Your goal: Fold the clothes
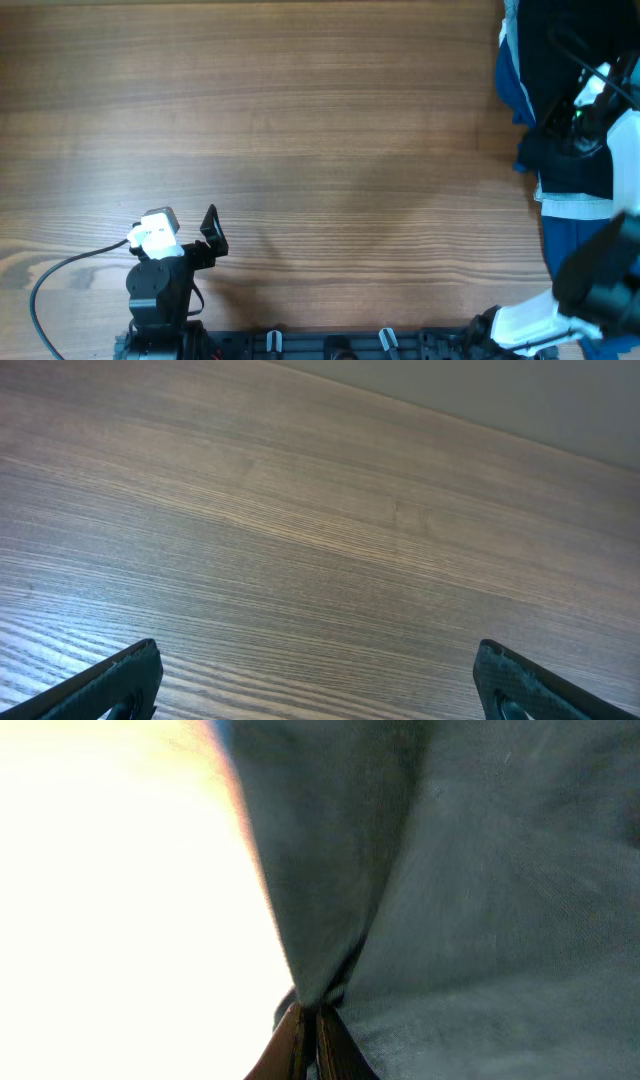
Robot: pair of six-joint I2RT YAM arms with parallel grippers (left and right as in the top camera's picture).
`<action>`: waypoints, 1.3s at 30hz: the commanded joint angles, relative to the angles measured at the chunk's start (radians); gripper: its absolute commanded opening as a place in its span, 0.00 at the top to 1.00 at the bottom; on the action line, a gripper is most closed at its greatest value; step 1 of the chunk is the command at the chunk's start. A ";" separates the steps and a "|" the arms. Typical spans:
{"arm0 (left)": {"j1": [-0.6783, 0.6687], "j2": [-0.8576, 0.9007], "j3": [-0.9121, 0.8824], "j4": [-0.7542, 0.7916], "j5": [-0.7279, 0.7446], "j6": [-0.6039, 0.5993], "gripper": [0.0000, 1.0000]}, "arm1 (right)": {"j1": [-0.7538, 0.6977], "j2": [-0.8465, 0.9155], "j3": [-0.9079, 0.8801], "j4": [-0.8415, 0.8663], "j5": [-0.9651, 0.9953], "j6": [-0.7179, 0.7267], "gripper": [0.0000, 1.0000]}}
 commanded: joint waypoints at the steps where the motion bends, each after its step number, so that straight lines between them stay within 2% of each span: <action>1: 0.000 -0.005 0.001 -0.004 0.008 0.005 0.00 | 0.060 -0.148 0.032 -0.012 -0.031 -0.002 0.95; 6: 0.000 -0.005 0.001 -0.004 0.008 0.005 0.00 | 0.163 -0.248 0.032 -0.031 0.000 -0.012 0.95; 12: 0.000 -0.005 0.001 -0.004 0.008 0.005 0.00 | 0.285 -0.251 0.031 -0.037 0.115 0.024 0.95; 13: 0.000 -0.005 0.001 -0.004 0.008 0.005 0.00 | 0.284 -0.237 0.031 -0.035 0.149 0.076 0.64; 14: 0.000 -0.005 0.001 -0.004 0.008 0.005 0.00 | 0.277 -0.212 0.031 -0.034 0.161 0.093 0.28; 15: 0.000 -0.005 0.001 -0.004 0.008 0.005 0.00 | 0.267 -0.188 0.031 -0.033 0.159 0.093 0.01; 20: 0.000 -0.005 0.001 -0.004 0.008 0.005 0.00 | 0.204 -0.024 0.031 -0.041 0.162 0.043 0.00; 26: 0.000 -0.005 0.001 -0.004 0.008 0.005 0.00 | 0.088 0.119 0.031 -0.027 0.119 0.047 0.00; 31: 0.000 -0.005 0.001 -0.004 0.008 0.005 0.00 | 0.013 0.142 0.031 -0.023 0.070 0.043 0.00; 39: 0.000 -0.005 0.001 -0.004 0.008 0.005 0.00 | 0.010 0.143 0.023 -0.003 0.039 0.040 0.00</action>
